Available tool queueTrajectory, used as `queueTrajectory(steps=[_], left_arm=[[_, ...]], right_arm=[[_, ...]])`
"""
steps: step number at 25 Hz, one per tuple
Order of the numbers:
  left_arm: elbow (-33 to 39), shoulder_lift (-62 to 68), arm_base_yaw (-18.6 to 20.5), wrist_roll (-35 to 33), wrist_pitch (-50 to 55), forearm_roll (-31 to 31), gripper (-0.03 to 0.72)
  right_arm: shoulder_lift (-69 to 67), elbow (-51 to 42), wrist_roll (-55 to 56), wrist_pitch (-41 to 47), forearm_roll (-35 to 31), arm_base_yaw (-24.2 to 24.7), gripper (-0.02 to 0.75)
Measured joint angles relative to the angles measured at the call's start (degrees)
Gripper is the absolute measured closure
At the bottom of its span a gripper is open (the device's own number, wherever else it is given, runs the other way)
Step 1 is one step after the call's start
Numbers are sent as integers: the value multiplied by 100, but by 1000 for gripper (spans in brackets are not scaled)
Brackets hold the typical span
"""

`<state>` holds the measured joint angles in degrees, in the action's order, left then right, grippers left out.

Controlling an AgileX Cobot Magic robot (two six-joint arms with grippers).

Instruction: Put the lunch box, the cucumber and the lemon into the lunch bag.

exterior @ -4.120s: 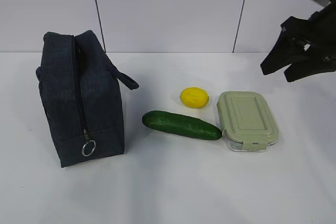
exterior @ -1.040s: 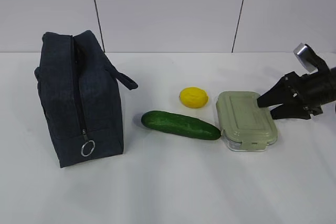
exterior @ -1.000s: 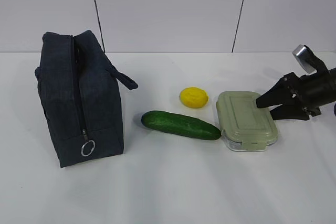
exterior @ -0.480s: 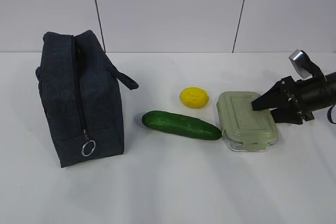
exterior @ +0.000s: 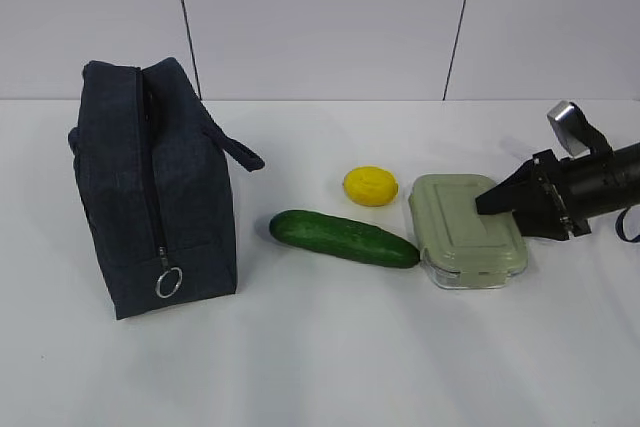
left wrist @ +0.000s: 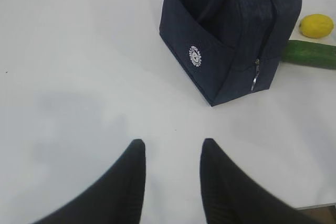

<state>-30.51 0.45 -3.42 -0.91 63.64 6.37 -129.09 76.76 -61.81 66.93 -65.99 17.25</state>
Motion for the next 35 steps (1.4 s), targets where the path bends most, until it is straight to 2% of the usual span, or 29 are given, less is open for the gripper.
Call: queueTrajectory(steps=[2, 5, 25, 35], left_arm=[[0, 0, 0, 0, 0, 0, 448], [0, 0, 0, 0, 0, 0, 448], [0, 0, 0, 0, 0, 0, 448], [0, 0, 0, 0, 0, 0, 448]], right_arm=[[0, 0, -28, 27, -41, 0, 298], [-9, 0, -80, 27, -62, 0, 320], [-12, 42, -170, -46, -223, 0, 324], [512, 42, 134, -172, -213, 0, 325]])
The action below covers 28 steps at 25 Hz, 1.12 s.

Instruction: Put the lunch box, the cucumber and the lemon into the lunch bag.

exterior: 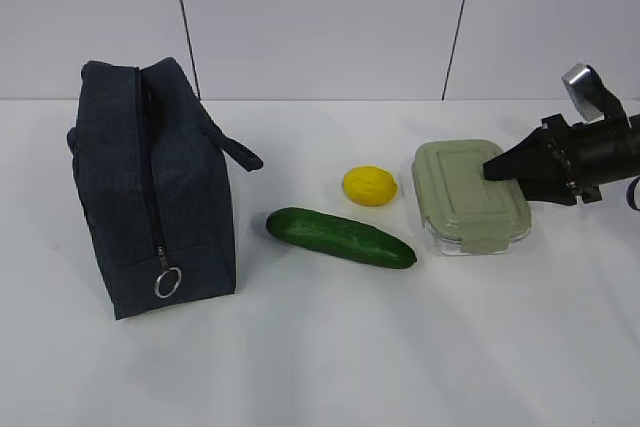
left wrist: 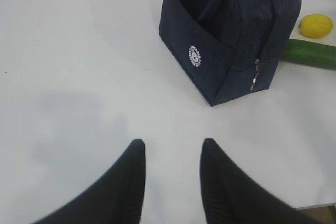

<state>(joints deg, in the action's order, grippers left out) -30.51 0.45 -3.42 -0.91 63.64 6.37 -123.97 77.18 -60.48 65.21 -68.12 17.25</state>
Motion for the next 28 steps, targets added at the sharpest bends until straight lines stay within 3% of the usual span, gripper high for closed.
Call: queueTrajectory(steps=[16, 28], left_arm=[[0, 0, 0, 0, 0, 0, 448], [0, 0, 0, 0, -10, 109, 448]], right_arm=[[1298, -11, 1325, 63, 85, 0, 325], [1955, -47, 1666, 167, 251, -173, 325]])
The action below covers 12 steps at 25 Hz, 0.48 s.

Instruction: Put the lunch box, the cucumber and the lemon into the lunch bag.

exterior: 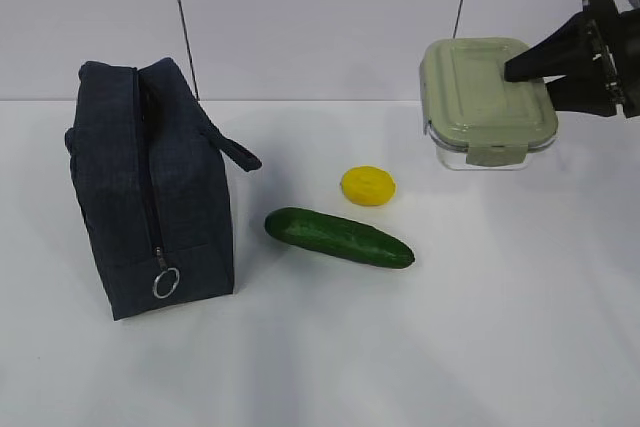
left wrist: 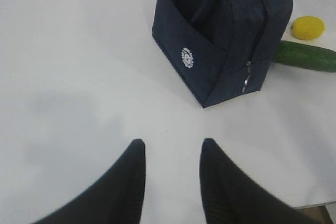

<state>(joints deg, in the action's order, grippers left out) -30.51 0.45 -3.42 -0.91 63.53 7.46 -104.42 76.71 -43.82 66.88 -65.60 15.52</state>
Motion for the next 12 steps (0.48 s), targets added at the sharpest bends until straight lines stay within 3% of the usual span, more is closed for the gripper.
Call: queueTrajectory(steps=[5, 12], left_arm=[[0, 0, 0, 0, -42, 193, 442], [0, 0, 0, 0, -161, 510, 351]], right_arm=[[0, 0, 50, 12, 170, -316, 325], [0, 0, 132, 45, 180, -480, 325]])
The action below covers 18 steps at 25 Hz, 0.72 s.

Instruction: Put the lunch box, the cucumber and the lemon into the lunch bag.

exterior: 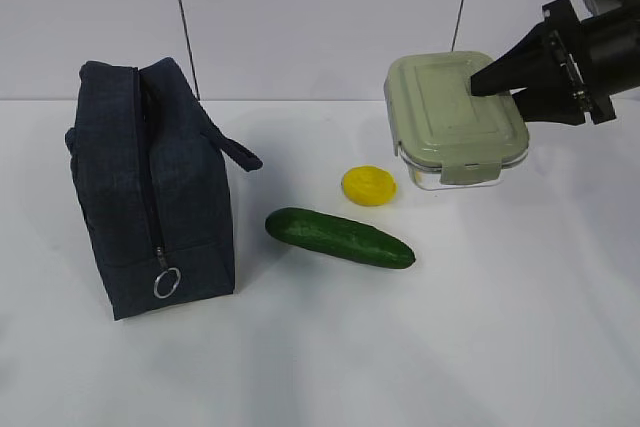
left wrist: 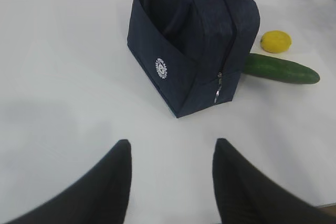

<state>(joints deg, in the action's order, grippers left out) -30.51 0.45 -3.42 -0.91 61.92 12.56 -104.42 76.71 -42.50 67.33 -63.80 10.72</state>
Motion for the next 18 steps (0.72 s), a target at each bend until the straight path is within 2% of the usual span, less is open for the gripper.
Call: queueTrajectory(steps=[3, 7, 13, 18], left_arm=[[0, 63, 0, 12, -116, 138, 293], [-11, 729, 0, 24, -600, 785, 227], [-158, 2703, 0, 24, -1684, 1695, 214], [-733, 4179, 0, 33, -2275, 1856, 211]], right_arm=[[0, 0, 0, 0, 11, 0, 325], [0, 0, 3, 8, 11, 0, 325], [0, 0, 3, 8, 11, 0, 325], [0, 0, 3, 8, 11, 0, 325]])
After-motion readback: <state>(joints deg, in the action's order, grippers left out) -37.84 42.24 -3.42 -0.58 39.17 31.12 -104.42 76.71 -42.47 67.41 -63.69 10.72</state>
